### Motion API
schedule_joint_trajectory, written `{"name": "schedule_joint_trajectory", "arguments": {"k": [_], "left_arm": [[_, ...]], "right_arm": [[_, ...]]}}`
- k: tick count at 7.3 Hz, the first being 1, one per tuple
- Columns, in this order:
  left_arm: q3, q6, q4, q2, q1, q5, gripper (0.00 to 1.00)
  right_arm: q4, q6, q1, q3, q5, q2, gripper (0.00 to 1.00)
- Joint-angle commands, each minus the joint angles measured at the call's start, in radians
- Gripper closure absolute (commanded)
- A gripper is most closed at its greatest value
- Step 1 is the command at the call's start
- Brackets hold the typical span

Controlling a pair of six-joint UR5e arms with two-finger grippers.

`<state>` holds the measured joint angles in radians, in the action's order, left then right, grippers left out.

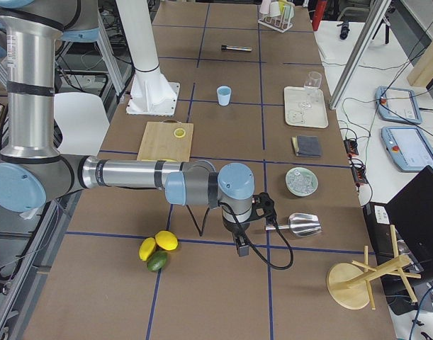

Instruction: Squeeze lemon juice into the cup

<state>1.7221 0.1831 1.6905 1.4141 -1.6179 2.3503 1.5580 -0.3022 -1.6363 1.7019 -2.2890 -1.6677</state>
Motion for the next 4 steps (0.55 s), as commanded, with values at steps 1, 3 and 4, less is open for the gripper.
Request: {"name": "schedule_joint_trajectory", "arguments": {"k": [1, 3, 4], "left_arm": [[-0.001, -0.001, 0.000, -0.003, 0.000, 0.000, 0.00], [-0.007, -0.001, 0.000, -0.003, 0.000, 0.000, 0.00], [-0.015, -0.002, 0.000, -0.003, 0.000, -0.002, 0.00]], "right_arm": [[-0.001, -0.003, 0.013, 0.001, -0.010, 0.000, 0.00], [-0.001, -0.008, 0.015, -0.001, -0.012, -0.001, 0.00], [-0.001, -0.009, 0.015, 0.001, -0.012, -0.004, 0.00]]}}
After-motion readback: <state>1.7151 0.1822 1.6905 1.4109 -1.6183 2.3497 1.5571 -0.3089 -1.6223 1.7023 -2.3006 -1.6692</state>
